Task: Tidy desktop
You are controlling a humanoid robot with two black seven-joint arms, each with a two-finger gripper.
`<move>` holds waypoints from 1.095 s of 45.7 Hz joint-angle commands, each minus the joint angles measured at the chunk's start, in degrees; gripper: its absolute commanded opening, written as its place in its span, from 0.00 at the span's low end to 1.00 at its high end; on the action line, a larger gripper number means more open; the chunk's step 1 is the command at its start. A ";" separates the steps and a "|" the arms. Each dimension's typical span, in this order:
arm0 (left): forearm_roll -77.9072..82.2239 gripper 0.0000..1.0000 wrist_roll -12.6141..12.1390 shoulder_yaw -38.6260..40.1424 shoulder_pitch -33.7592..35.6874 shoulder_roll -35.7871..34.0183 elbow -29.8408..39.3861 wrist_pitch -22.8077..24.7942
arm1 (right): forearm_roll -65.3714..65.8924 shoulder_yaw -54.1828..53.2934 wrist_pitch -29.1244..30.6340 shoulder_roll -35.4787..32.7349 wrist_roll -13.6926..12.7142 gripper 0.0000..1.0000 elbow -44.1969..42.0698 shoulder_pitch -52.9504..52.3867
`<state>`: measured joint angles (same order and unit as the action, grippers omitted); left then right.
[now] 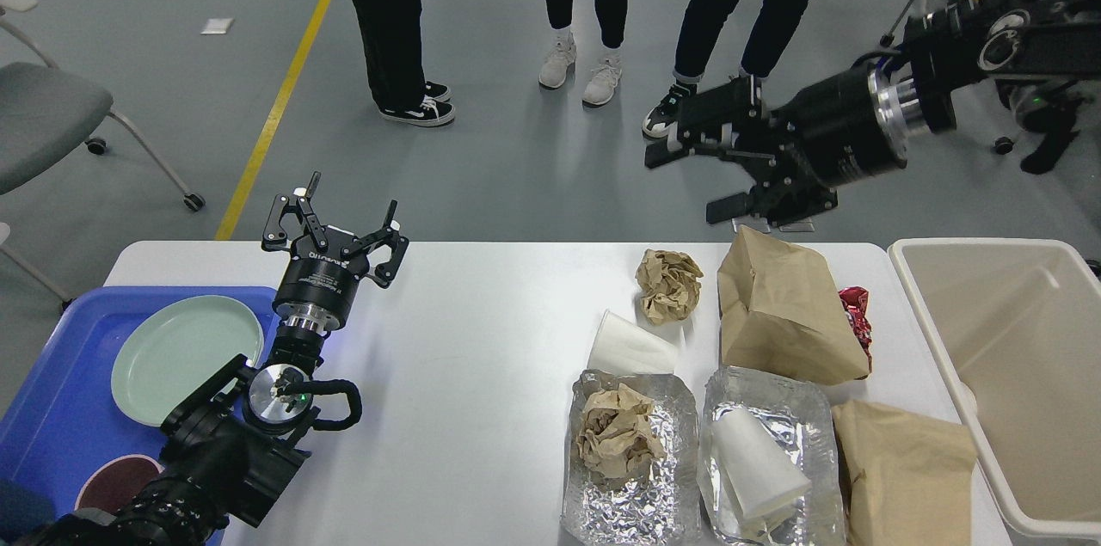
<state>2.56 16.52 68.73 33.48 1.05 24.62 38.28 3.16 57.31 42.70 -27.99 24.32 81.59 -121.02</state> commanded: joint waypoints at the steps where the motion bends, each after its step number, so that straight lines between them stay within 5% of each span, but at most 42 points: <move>1: -0.01 0.96 0.00 0.00 0.00 0.00 -0.01 0.04 | 0.01 1.92 0.63 0.47 -0.33 1.00 3.31 -1.49; 6: -0.01 0.96 0.00 0.00 0.00 0.00 -0.01 0.04 | 0.09 6.48 0.20 5.03 -4.27 1.00 3.40 -2.63; 8: -0.01 0.96 0.00 0.00 0.00 0.00 -0.01 -0.05 | 0.10 8.77 -1.20 7.14 -9.97 1.00 3.75 -3.60; 12: -0.01 0.96 0.00 0.00 0.00 0.00 -0.01 -0.05 | -0.52 10.89 -7.52 9.09 -25.60 1.00 5.94 -4.40; 13: -0.01 0.96 0.00 0.00 0.00 0.00 -0.01 -0.05 | -1.83 11.24 -10.15 9.26 -32.43 1.00 6.99 -4.40; 16: -0.01 0.96 0.09 0.00 0.00 0.00 -0.01 -0.05 | -5.25 11.51 -12.20 9.18 -37.32 1.00 8.31 -4.48; 28: -0.01 0.96 0.00 0.00 0.00 0.00 -0.01 -0.05 | -8.87 11.94 -12.55 8.04 -37.42 1.00 9.81 -4.92; 50: -0.01 0.96 0.00 0.00 -0.09 0.00 -0.01 -0.05 | -14.76 10.80 -12.29 -5.06 -36.54 1.00 10.16 -3.96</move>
<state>2.55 16.54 68.73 33.47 1.05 24.60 38.23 -11.79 67.72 30.39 -31.71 -12.24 91.70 -125.02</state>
